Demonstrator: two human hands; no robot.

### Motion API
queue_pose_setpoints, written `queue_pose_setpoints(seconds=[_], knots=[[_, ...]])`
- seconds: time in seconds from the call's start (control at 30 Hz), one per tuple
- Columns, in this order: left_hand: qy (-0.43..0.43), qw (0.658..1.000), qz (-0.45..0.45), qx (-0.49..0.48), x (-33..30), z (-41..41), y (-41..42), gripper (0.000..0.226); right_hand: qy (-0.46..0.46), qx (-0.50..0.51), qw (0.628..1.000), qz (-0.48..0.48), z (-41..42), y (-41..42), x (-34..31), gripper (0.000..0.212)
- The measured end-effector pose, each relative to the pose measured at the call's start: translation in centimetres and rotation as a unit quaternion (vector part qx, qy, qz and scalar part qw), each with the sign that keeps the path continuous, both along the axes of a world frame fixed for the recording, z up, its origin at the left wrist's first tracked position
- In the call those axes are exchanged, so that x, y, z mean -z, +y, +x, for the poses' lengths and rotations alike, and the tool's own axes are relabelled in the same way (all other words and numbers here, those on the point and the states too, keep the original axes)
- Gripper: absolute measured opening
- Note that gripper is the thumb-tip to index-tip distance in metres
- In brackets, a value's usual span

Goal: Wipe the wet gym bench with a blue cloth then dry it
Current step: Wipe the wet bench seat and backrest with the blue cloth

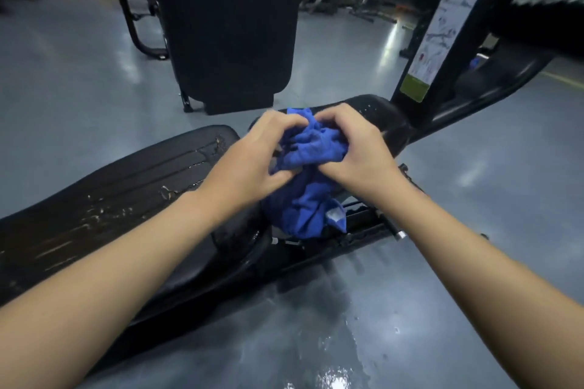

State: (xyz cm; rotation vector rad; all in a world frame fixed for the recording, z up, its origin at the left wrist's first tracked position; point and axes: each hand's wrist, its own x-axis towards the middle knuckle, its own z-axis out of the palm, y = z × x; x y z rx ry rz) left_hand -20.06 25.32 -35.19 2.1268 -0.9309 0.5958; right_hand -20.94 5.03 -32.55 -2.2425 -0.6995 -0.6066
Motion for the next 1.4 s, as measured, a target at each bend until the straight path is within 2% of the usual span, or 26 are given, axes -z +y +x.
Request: queue_pose_setpoints(seconds=[0.07, 0.17, 0.27, 0.33, 0.43, 0.57, 0.67, 0.8, 0.93, 1.13, 1.27, 1.4], knots=[[0.033, 0.998, 0.055, -0.014, 1.0, 0.0, 0.1, 0.067, -0.006, 0.018, 0.998, -0.056, 0.9, -0.6, 1.4, 0.041], [0.068, 0.987, 0.139, -0.038, 2.2, 0.1, 0.3, 0.074, 0.0, 0.063, 0.985, -0.158, 1.5, -1.1, 2.9, 0.057], [0.09, 0.977, 0.177, -0.081, 3.2, -0.4, 0.2, 0.075, 0.003, 0.084, 0.972, -0.221, 1.1, -0.6, 4.2, 0.073], [0.086, 0.971, 0.192, -0.116, 3.7, -0.9, 0.0, 0.074, 0.004, 0.086, 0.966, -0.245, 0.3, -0.3, 5.0, 0.071], [0.104, 0.969, 0.173, -0.14, 4.0, -1.2, -0.1, 0.072, 0.031, 0.097, 0.965, -0.242, -1.3, 0.3, 5.6, 0.065], [0.143, 0.971, 0.132, -0.138, 4.1, -1.5, 0.2, 0.071, 0.088, 0.123, 0.935, -0.321, -3.0, 2.1, 6.2, 0.111], [0.143, 0.974, 0.123, -0.123, 4.8, -2.1, 1.4, 0.073, 0.084, 0.163, 0.919, -0.348, -3.0, 3.8, 7.3, 0.124], [0.117, 0.982, 0.089, -0.122, 6.1, -2.8, 4.2, 0.063, 0.038, 0.215, 0.903, -0.37, -2.2, 4.8, 8.8, 0.116], [0.085, 0.984, 0.04, -0.148, 7.0, -3.7, 5.8, 0.046, -0.017, 0.196, 0.909, -0.366, -1.4, 4.0, 9.3, 0.104], [0.055, 0.985, 0.072, -0.15, 7.3, -4.4, 5.7, 0.038, -0.046, 0.166, 0.911, -0.375, -1.1, 3.6, 8.9, 0.088], [0.053, 0.983, 0.111, -0.136, 7.4, -4.2, 5.0, 0.04, -0.037, 0.17, 0.905, -0.387, -1.2, 3.7, 9.7, 0.088], [0.045, 0.977, 0.163, -0.131, 7.2, -3.9, 4.7, 0.046, -0.036, 0.153, 0.918, -0.365, -1.7, 2.7, 9.7, 0.087]])
